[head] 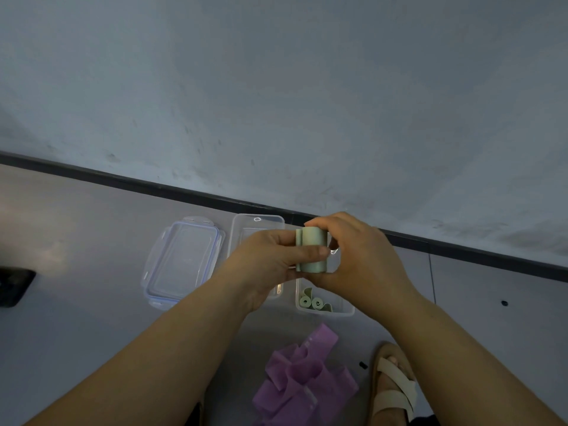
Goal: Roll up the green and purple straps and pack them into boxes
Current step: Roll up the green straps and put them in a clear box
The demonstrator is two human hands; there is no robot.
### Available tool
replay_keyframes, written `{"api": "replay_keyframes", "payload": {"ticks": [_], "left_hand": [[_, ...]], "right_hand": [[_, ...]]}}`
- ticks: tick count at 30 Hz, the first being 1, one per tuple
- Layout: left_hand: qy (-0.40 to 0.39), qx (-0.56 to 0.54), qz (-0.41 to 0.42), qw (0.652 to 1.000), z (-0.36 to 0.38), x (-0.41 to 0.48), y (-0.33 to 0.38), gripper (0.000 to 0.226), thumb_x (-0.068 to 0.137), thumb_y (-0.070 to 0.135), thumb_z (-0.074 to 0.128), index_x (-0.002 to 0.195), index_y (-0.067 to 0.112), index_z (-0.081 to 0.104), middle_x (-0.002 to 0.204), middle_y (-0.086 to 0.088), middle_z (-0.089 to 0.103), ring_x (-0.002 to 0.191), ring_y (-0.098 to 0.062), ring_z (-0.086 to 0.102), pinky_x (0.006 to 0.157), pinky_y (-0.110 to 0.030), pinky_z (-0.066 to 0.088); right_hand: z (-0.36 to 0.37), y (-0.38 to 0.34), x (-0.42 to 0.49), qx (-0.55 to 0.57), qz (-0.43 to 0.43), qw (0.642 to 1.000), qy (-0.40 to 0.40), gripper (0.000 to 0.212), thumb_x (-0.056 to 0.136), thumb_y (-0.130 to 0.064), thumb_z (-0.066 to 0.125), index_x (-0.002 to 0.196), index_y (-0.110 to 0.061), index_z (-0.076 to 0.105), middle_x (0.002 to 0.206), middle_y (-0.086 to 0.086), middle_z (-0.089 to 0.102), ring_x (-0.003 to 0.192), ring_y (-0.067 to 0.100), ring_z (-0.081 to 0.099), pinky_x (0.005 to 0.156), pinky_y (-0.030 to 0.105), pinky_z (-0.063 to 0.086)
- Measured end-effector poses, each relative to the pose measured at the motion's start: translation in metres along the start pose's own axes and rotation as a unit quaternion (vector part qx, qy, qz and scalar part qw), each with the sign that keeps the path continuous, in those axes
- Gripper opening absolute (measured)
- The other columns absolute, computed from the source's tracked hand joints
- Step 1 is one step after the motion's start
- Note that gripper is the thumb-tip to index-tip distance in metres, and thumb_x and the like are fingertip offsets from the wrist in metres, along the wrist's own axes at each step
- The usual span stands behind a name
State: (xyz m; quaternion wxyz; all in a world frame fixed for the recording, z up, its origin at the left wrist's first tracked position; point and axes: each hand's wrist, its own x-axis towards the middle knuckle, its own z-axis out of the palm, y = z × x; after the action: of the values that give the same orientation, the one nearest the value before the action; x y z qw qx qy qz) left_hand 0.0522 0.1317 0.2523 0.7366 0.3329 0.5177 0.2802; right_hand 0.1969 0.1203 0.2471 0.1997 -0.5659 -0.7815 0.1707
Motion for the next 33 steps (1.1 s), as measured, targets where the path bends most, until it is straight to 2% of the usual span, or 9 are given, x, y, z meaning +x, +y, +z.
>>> {"api": "replay_keyframes", "payload": {"ticks": [2,4,8,10,14,17,23,27,33], "left_hand": [[-0.001,0.001,0.003,1.0,-0.001,-0.001,0.001,0.026,0.074,0.009,0.071,0.101,0.007,0.07,0.096,-0.007,0.074,0.084,-0.015,0.071,0.07,-0.022,0.057],[-0.017,-0.025,-0.002,1.0,-0.003,-0.001,0.003,0.037,0.07,0.012,0.072,0.106,0.005,0.068,0.102,-0.009,0.072,0.094,-0.02,0.069,0.075,-0.027,0.058],[-0.045,-0.118,-0.019,0.992,-0.004,-0.002,0.008,0.049,0.063,0.012,0.069,0.111,0.003,0.063,0.105,-0.011,0.071,0.092,-0.022,0.069,0.076,-0.031,0.059],[-0.049,-0.144,-0.023,0.988,-0.004,-0.003,0.01,0.049,0.062,0.01,0.068,0.11,0.001,0.061,0.096,-0.011,0.072,0.082,-0.019,0.071,0.068,-0.028,0.06],[-0.057,-0.141,-0.021,0.988,-0.004,-0.002,0.01,0.045,0.062,0.01,0.067,0.106,0.0,0.063,0.096,-0.012,0.072,0.082,-0.019,0.07,0.073,-0.028,0.059],[-0.057,-0.114,-0.014,0.992,-0.005,-0.002,0.008,0.039,0.063,0.01,0.067,0.1,0.002,0.065,0.088,-0.01,0.074,0.081,-0.018,0.071,0.072,-0.027,0.059],[-0.033,-0.075,0.007,0.997,-0.005,0.003,0.002,0.031,0.078,0.002,0.065,0.109,0.003,0.065,0.106,-0.014,0.071,0.095,-0.022,0.069,0.077,-0.027,0.058],[-0.012,-0.012,0.03,0.999,-0.007,0.002,0.0,0.026,0.079,0.001,0.066,0.103,0.01,0.067,0.101,-0.009,0.073,0.093,-0.019,0.07,0.079,-0.025,0.057],[-0.007,0.175,0.126,0.976,-0.005,0.001,-0.002,0.029,0.076,0.005,0.072,0.097,0.025,0.067,0.094,0.004,0.073,0.086,-0.005,0.068,0.075,-0.014,0.053]], "right_hand": [[-0.002,-0.001,0.0,0.067,0.023,0.997,-0.02,0.051,0.07,-0.034,0.076,0.116,-0.028,0.054,0.098,-0.026,0.043,0.079,-0.004,0.045,0.075,0.012,0.04],[-0.005,-0.001,-0.001,0.155,0.046,0.986,-0.046,0.059,0.07,-0.031,0.076,0.12,-0.036,0.046,0.101,-0.03,0.041,0.089,-0.01,0.047,0.073,0.005,0.04],[-0.014,0.002,-0.001,0.26,0.055,0.962,-0.056,0.063,0.067,-0.025,0.078,0.11,-0.048,0.039,0.11,-0.026,0.048,0.098,-0.009,0.049,0.08,0.009,0.045],[-0.018,0.003,-0.001,0.269,0.051,0.96,-0.058,0.062,0.067,-0.022,0.078,0.107,-0.051,0.041,0.111,-0.025,0.05,0.1,-0.008,0.05,0.082,0.014,0.048],[-0.021,0.003,-0.001,0.235,0.032,0.971,-0.031,0.059,0.067,-0.021,0.079,0.104,-0.05,0.043,0.105,-0.027,0.051,0.099,-0.009,0.049,0.081,0.007,0.043],[-0.02,0.004,-0.001,0.163,0.019,0.986,-0.015,0.055,0.065,-0.028,0.079,0.105,-0.045,0.045,0.1,-0.026,0.05,0.094,-0.004,0.05,0.077,0.006,0.04],[-0.009,0.002,0.0,0.073,0.013,0.997,0.021,0.049,0.064,-0.03,0.08,0.107,-0.028,0.055,0.092,-0.031,0.039,0.082,-0.006,0.046,0.072,0.011,0.038],[-0.013,0.002,0.0,0.145,0.065,0.985,-0.064,0.055,0.06,-0.036,0.082,0.1,-0.04,0.044,0.102,-0.027,0.044,0.09,-0.005,0.049,0.074,0.015,0.044],[-0.033,0.014,-0.003,0.27,0.139,0.946,-0.112,0.024,0.079,-0.025,0.068,0.097,-0.037,0.056,0.098,-0.018,0.059,0.081,-0.001,0.061,0.075,0.022,0.055]]}}
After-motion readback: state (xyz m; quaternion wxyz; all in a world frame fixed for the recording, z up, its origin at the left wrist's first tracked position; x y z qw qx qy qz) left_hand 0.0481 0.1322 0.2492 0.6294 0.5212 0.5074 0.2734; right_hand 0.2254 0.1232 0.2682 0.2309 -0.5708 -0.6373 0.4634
